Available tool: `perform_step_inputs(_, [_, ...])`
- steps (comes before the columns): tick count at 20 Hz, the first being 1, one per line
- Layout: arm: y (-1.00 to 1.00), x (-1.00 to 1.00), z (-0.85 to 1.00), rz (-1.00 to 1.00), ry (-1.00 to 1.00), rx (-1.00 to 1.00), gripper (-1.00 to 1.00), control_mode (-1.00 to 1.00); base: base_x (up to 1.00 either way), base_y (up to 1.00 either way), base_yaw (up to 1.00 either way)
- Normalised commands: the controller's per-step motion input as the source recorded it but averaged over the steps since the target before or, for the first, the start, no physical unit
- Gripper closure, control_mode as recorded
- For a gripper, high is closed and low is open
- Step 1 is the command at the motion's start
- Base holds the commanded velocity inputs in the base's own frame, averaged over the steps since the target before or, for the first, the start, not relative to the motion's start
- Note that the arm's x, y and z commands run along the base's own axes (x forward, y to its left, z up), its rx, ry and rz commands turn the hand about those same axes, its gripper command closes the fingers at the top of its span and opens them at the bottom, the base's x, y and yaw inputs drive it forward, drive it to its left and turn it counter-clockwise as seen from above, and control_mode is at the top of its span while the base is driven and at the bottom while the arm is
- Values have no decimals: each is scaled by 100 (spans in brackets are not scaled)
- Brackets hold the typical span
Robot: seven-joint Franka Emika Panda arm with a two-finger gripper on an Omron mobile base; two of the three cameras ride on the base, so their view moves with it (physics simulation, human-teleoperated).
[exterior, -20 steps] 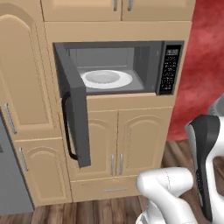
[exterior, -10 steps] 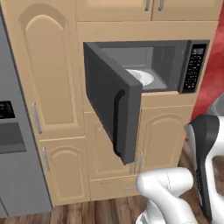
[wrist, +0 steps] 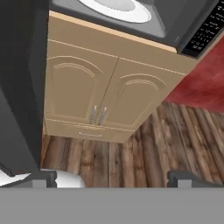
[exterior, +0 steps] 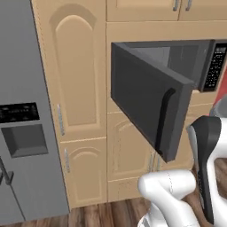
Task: Pick the marshmallow from the counter and place it in the microwave. Then turn on the microwave.
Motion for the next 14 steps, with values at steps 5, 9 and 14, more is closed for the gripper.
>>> perform_step_inputs(5, [0,0,0,0,0,0,-100,100,-25,55,-12])
perform_step_inputs(9, [0,0,0,0,0,0,-100,100,-25,59,-12])
perform_step_inputs(14, [0,0,0,0,0,0,-100,100,-23,67,-12])
